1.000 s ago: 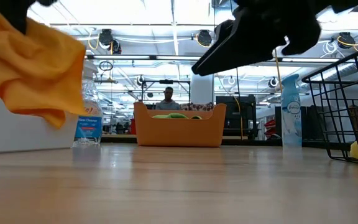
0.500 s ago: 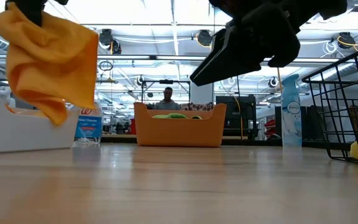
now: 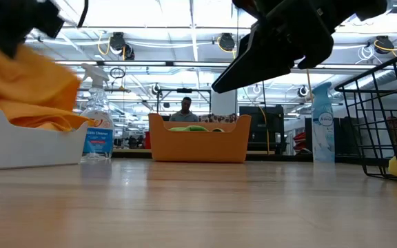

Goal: Sort microfiber towel by color & place in baskets
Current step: Put the orange microfiber cloth into the white bin

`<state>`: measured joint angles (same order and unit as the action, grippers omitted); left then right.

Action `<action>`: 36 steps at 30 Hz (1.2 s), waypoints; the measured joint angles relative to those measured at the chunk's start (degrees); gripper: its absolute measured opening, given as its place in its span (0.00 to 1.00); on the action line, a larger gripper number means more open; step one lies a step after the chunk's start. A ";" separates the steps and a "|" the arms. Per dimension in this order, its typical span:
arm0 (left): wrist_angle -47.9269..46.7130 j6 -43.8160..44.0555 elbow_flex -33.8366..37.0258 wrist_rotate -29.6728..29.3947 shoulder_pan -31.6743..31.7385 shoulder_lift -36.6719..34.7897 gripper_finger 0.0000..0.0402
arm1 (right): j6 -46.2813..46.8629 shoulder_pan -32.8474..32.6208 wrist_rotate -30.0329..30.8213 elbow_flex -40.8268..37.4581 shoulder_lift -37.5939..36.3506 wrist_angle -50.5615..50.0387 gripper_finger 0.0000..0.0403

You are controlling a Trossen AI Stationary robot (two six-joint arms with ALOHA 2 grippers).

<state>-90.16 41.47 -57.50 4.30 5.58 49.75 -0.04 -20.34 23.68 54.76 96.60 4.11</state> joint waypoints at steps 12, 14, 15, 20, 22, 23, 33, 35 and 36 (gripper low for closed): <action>0.66 11.11 13.83 3.67 -3.66 0.16 0.06 | -0.80 0.01 0.00 0.00 0.00 0.41 0.52; 1.96 11.86 13.59 3.65 -4.19 0.16 0.06 | -0.84 0.09 0.00 0.00 0.00 0.43 0.52; 2.64 12.17 13.31 3.63 -4.46 0.16 0.06 | -0.84 0.11 0.02 0.00 0.00 0.43 0.52; 6.88 12.75 11.57 2.32 -5.47 0.20 0.07 | -1.09 0.13 0.02 0.00 0.00 1.19 0.52; 8.15 13.54 11.09 0.76 -5.90 0.55 0.07 | -1.27 0.13 0.02 0.00 -0.01 1.34 0.52; 9.17 13.57 11.06 -0.34 -6.18 0.82 0.07 | -1.26 0.13 0.02 0.00 -0.02 1.34 0.52; 21.77 10.48 14.61 -3.83 -10.12 8.44 0.08 | -1.17 0.09 0.02 0.00 -0.02 1.30 0.52; 24.34 10.20 15.01 -4.18 -10.99 9.89 0.08 | -1.14 0.10 0.02 0.00 -0.02 1.30 0.52; 25.68 10.18 15.14 -4.42 -11.45 10.47 0.08 | -1.12 0.11 0.02 0.00 -0.02 1.27 0.52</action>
<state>-64.48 51.66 -42.36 -0.12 -5.87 60.22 -1.16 -20.23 23.70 54.76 96.57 5.38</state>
